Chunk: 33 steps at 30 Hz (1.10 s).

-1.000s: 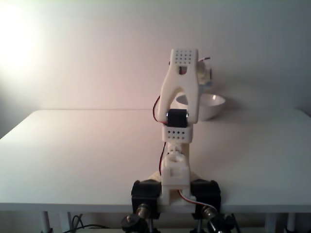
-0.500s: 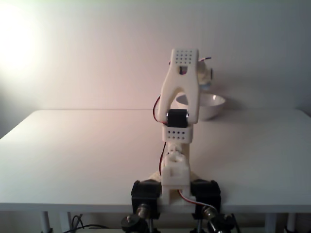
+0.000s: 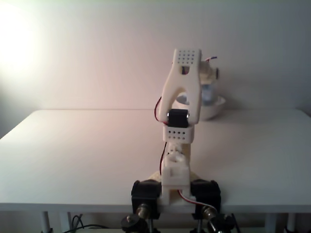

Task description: Grasp a skyblue doll and put it into the bowl.

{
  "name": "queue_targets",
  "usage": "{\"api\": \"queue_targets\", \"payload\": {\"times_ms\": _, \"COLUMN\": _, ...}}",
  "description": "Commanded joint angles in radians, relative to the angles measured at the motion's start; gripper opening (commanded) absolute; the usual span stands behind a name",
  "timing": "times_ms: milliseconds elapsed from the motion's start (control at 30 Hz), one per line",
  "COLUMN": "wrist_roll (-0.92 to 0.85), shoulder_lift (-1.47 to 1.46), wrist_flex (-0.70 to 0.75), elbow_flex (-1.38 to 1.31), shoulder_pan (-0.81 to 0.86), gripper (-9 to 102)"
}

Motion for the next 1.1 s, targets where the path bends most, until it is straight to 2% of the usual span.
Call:
{"api": "queue_targets", "payload": {"times_ms": 0, "wrist_roll": -0.003, "shoulder_lift": 0.023, "wrist_flex": -0.020, "elbow_flex": -0.037, "shoulder_pan": 0.009, "gripper": 65}}
{"api": "queue_targets", "payload": {"times_ms": 600, "wrist_roll": -0.003, "shoulder_lift": 0.026, "wrist_flex": -0.020, "elbow_flex": -0.044, "shoulder_pan": 0.018, "gripper": 91}}
{"api": "queue_targets", "payload": {"times_ms": 1067, "wrist_roll": -0.006, "shoulder_lift": 0.075, "wrist_flex": -0.020, "elbow_flex": -0.049, "shoulder_pan": -0.009, "gripper": 92}}
